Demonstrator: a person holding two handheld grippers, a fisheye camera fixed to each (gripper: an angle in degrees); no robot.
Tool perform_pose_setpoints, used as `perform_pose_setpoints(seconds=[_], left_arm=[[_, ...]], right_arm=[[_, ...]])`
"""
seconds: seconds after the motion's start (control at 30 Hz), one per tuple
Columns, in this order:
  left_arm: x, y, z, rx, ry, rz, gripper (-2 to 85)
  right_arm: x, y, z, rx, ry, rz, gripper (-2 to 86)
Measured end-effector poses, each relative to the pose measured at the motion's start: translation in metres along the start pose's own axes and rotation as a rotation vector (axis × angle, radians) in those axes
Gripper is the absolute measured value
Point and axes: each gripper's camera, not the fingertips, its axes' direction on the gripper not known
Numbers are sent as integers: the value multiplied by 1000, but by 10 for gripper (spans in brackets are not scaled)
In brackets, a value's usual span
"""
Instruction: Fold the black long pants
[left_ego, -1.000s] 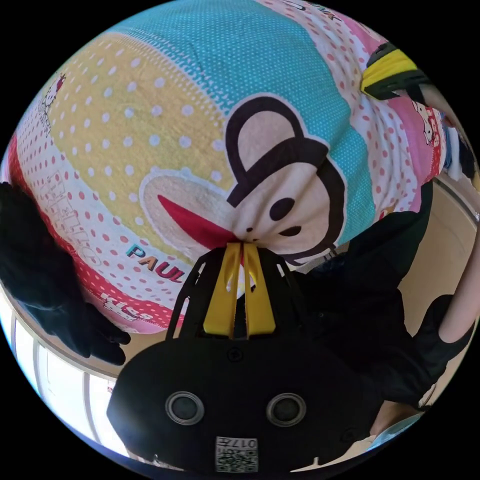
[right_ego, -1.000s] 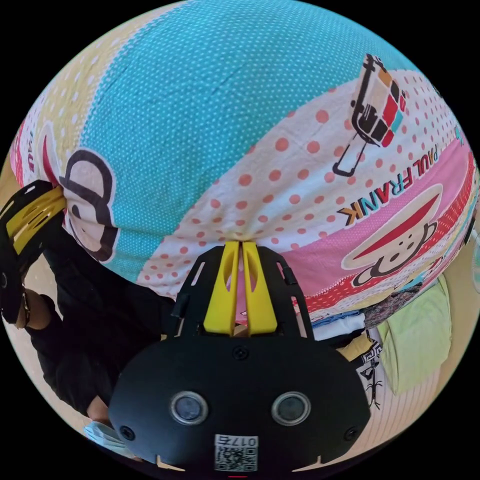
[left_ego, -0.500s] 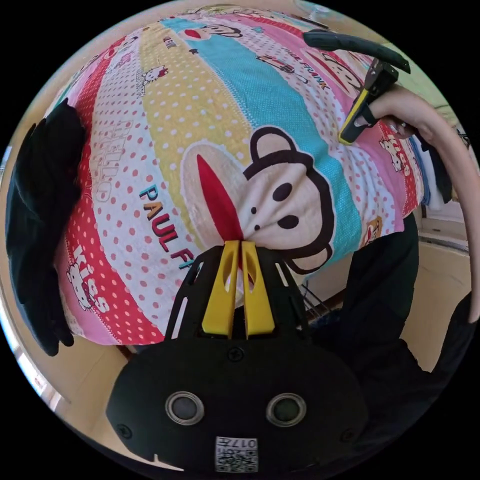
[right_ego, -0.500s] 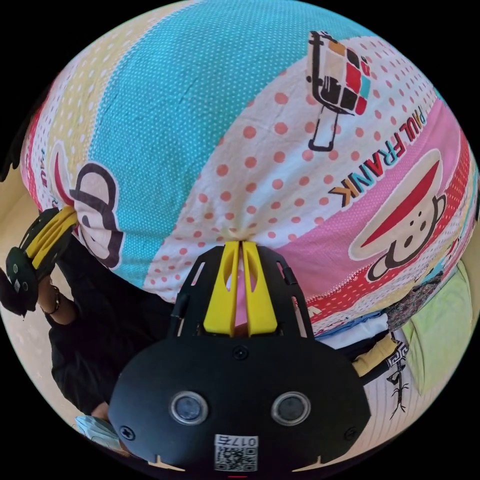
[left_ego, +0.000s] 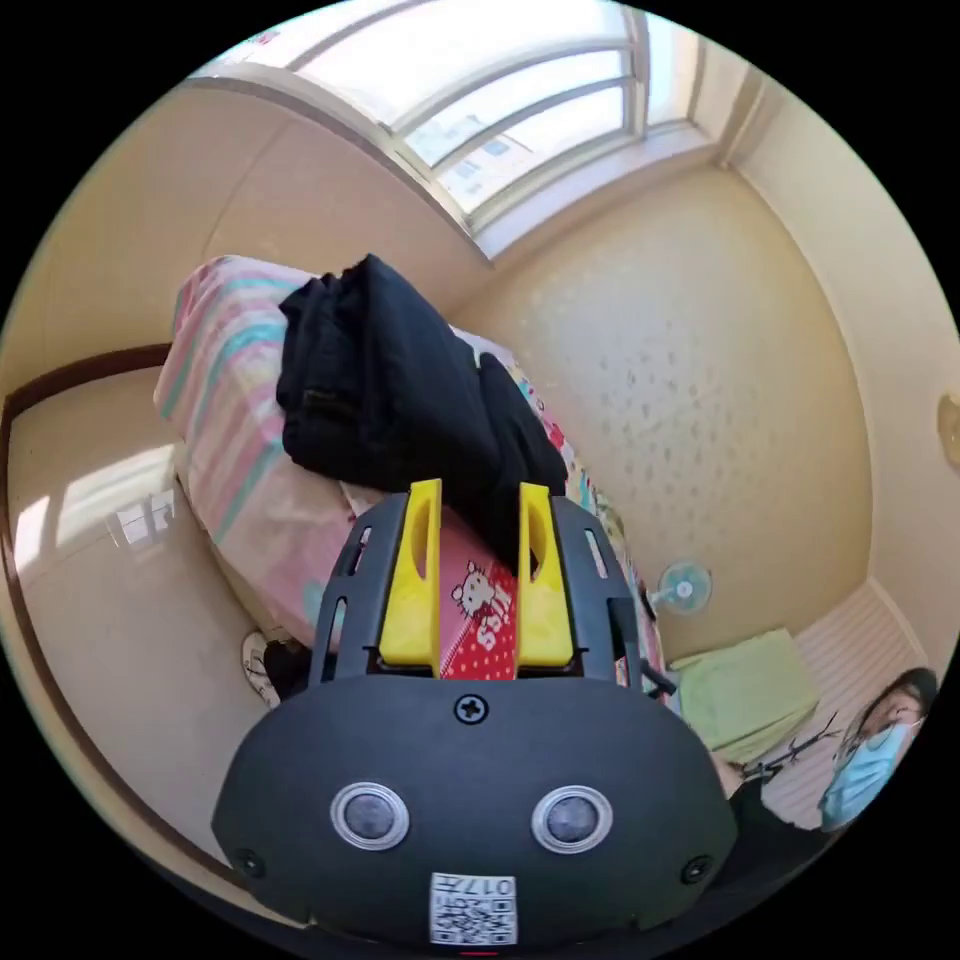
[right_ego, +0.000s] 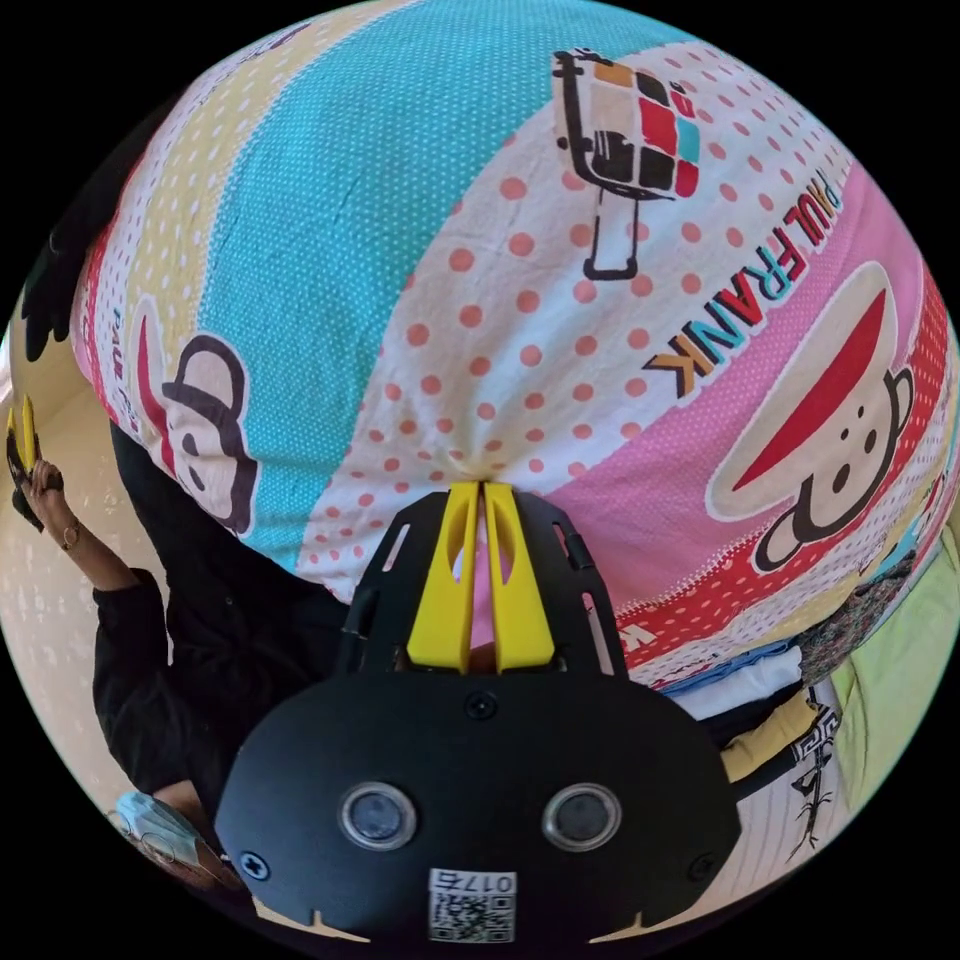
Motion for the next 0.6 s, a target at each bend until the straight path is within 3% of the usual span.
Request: perform_pose_setpoints(seconds=[0.17,0.3,0.4,0.47,0.53,0.6], left_arm=[[-38,-70,-12,0,-93,-8,125],[-87,-87,38,-236,-63,-125,116],[-95,-80,27,-166,19,-165,79],[-94,-84,23,-161,146,-126,58],[-107,-94,34,-239,453,-228,51],[-96,-98,32,-250,580,-268,50]], right_arm=[[2,10,6,8,16,11,5],[26,33,12,91,-133,37,4],[43,54,22,182,-263,67,3],[46,66,28,239,-295,65,2],[47,81,36,303,-326,68,2],[43,90,41,346,-325,60,2]])
